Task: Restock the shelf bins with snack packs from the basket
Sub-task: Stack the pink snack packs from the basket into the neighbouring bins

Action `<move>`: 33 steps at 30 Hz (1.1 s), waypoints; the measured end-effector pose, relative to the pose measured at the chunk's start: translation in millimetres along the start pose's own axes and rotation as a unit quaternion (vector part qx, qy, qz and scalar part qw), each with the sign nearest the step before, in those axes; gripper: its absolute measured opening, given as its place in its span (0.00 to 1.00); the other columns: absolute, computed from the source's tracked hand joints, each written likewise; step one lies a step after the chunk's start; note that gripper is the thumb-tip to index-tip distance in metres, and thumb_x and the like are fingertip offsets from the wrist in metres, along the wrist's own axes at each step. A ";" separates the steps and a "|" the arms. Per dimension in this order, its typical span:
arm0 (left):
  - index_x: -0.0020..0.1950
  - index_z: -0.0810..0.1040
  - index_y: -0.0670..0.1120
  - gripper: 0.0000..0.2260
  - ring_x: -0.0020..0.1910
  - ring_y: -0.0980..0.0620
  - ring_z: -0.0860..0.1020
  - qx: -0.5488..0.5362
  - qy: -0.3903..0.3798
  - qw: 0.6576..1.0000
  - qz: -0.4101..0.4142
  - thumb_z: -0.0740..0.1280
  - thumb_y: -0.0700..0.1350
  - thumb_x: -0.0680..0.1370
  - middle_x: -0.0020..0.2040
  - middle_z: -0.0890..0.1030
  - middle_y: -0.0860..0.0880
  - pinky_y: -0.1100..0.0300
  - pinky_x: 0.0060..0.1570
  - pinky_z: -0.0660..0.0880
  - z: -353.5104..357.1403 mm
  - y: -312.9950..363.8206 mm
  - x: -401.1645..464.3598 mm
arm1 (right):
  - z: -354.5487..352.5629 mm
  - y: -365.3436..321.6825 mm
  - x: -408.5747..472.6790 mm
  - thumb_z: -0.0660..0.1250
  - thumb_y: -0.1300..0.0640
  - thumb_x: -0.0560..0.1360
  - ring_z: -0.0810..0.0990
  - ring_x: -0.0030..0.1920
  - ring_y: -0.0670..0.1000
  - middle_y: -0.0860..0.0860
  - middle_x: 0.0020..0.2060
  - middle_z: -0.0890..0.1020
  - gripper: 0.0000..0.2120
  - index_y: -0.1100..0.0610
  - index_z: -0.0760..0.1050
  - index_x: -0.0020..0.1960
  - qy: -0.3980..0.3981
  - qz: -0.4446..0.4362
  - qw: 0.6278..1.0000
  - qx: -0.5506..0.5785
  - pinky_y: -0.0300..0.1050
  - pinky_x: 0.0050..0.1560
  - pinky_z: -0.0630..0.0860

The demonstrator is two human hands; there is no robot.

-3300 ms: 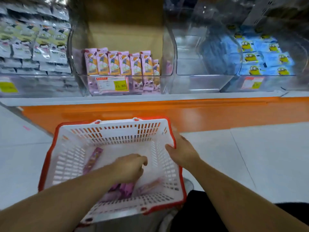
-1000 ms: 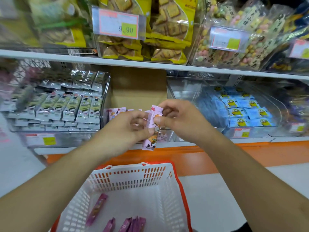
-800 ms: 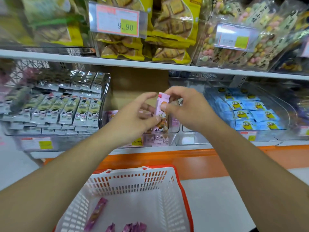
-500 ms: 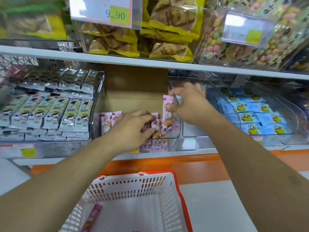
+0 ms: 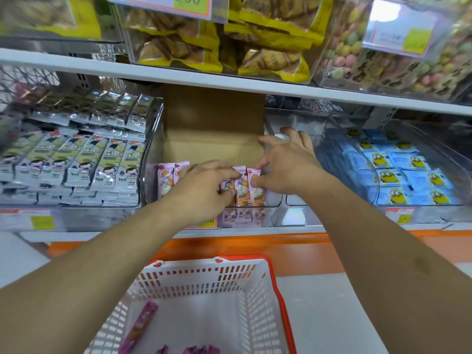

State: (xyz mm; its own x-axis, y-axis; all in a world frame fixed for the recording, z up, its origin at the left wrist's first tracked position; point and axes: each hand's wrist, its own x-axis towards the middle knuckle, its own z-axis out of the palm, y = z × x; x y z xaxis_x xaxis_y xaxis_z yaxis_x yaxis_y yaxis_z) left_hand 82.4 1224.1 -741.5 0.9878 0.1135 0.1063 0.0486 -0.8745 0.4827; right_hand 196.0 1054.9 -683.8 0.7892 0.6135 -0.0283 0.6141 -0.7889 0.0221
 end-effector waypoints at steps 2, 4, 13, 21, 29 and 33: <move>0.72 0.76 0.59 0.19 0.75 0.54 0.68 0.017 0.004 1.000 0.009 0.65 0.54 0.81 0.75 0.71 0.57 0.47 0.77 0.58 1.2 0.0 0.5 | 2.2 -2.6 0.2 0.71 0.30 0.73 0.49 0.81 0.60 0.39 0.81 0.60 0.13 0.37 0.86 0.47 -0.001 0.003 1.000 -0.028 0.62 0.81 0.39; 0.73 0.75 0.60 0.18 0.76 0.56 0.66 0.032 0.001 0.999 0.009 0.65 0.54 0.82 0.76 0.70 0.58 0.49 0.77 0.54 1.2 1.0 -0.5 | 5.1 -3.2 0.7 0.69 0.29 0.73 0.49 0.81 0.60 0.40 0.81 0.61 0.15 0.39 0.85 0.43 0.006 0.004 0.999 -0.047 0.62 0.80 0.40; 0.71 0.78 0.56 0.16 0.72 0.54 0.71 -0.006 0.024 0.999 0.037 0.66 0.51 0.83 0.72 0.75 0.56 0.48 0.74 0.66 -14.8 6.1 -23.0 | 3.7 1.4 -10.1 0.70 0.33 0.75 0.48 0.82 0.56 0.42 0.82 0.61 0.17 0.38 0.83 0.60 0.034 -0.011 0.999 0.030 0.58 0.80 0.41; 0.60 0.82 0.54 0.10 0.57 0.59 0.76 -0.049 0.076 0.993 0.081 0.68 0.44 0.81 0.57 0.80 0.57 0.63 0.63 0.71 -35.3 13.5 -85.9 | -0.6 -21.6 -51.1 0.74 0.54 0.77 0.77 0.62 0.51 0.49 0.57 0.84 0.03 0.51 0.86 0.50 0.148 -0.127 0.965 0.177 0.51 0.68 0.72; 0.63 0.80 0.50 0.13 0.60 0.51 0.78 0.044 -0.092 0.995 -0.006 0.68 0.49 0.79 0.58 0.79 0.51 0.60 0.62 0.71 -1.1 -49.9 -175.7 | 61.3 -94.9 -122.9 0.71 0.57 0.79 0.80 0.41 0.36 0.38 0.39 0.82 0.05 0.51 0.86 0.50 -0.141 -0.182 0.944 0.237 0.28 0.42 0.74; 0.70 0.78 0.48 0.23 0.66 0.43 0.76 0.071 -0.116 0.985 -0.101 0.67 0.50 0.75 0.65 0.78 0.44 0.48 0.66 0.75 32.6 -105.4 -230.9 | 127.6 -120.1 -142.1 0.69 0.56 0.80 0.77 0.43 0.36 0.41 0.49 0.85 0.07 0.53 0.85 0.54 -0.252 -0.193 0.929 0.189 0.27 0.42 0.68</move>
State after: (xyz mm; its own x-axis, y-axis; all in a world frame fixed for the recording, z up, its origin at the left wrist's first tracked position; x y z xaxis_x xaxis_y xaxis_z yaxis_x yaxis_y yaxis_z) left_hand -145.9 1274.7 -845.2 0.9620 0.1963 -0.1896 0.2524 -0.9042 0.3446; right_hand 9.0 1058.0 -810.0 0.3487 0.8341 -0.4274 0.7280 -0.5283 -0.4370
